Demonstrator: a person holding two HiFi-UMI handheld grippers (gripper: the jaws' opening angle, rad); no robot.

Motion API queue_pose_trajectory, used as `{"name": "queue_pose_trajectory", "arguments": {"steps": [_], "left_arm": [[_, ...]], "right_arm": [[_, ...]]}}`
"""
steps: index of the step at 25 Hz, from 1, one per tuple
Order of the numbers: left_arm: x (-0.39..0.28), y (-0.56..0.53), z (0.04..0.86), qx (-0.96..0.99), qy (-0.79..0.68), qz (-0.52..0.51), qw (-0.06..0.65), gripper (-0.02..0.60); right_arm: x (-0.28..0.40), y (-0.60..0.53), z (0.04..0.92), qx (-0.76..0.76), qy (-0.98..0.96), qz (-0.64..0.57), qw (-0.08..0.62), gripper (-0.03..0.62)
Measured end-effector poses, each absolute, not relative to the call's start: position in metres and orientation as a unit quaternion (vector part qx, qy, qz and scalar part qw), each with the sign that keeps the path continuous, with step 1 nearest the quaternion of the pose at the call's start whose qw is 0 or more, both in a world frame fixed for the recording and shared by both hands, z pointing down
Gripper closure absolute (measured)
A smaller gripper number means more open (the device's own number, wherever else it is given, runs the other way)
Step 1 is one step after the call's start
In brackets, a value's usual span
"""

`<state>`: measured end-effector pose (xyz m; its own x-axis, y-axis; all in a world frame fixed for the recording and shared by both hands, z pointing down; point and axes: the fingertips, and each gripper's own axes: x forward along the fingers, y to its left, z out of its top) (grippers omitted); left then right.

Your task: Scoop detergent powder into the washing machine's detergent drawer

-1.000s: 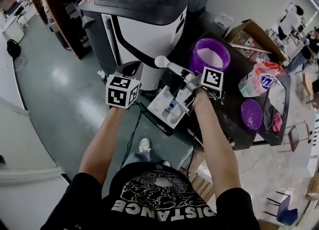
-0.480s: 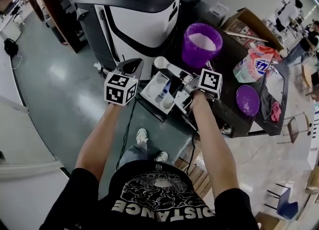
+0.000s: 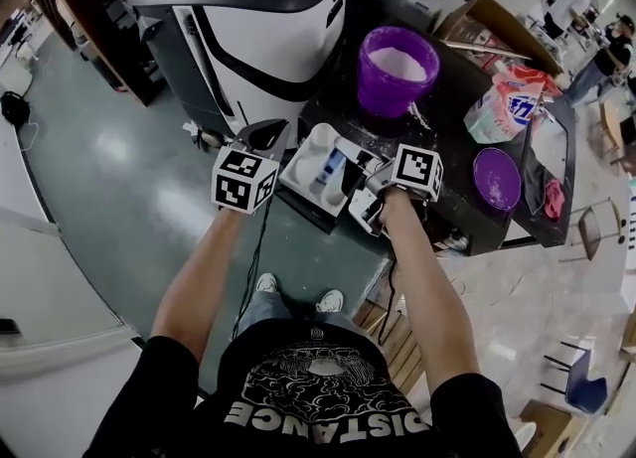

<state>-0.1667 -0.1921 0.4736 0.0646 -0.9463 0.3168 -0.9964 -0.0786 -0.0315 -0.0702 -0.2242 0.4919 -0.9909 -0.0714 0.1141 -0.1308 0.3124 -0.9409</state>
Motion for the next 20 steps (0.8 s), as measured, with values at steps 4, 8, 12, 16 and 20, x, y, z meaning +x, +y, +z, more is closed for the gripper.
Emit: {"name": "queue_pose_trajectory", "arguments": {"steps": [4, 8, 12, 16, 20], "left_arm": [[-0.171, -0.191, 0.482, 0.739, -0.651, 0.137, 0.103, 0.581], [-0.179, -0.191, 0.487, 0.757, -0.630, 0.137, 0.106, 0.581], [-0.180, -0.192, 0.494, 0.776, -0.605, 0.143, 0.111, 0.581], [-0.173, -0.195, 0.499, 0.796, -0.576, 0.150, 0.108, 0.581], [-0.171, -0.198, 0.500, 0.810, -0.556, 0.151, 0.106, 0.581]], "right_arm": [[-0.076, -0.220, 0.513, 0.084, -0.812, 0.576, 0.040, 0.557], [-0.080, -0.220, 0.530, 0.113, -0.818, 0.561, 0.051, 0.557], [-0.079, -0.220, 0.543, 0.152, -0.830, 0.531, 0.081, 0.557], [-0.079, -0.220, 0.551, 0.182, -0.851, 0.474, 0.130, 0.557], [-0.081, -0.219, 0.557, 0.200, -0.871, 0.407, 0.189, 0.557]]}}
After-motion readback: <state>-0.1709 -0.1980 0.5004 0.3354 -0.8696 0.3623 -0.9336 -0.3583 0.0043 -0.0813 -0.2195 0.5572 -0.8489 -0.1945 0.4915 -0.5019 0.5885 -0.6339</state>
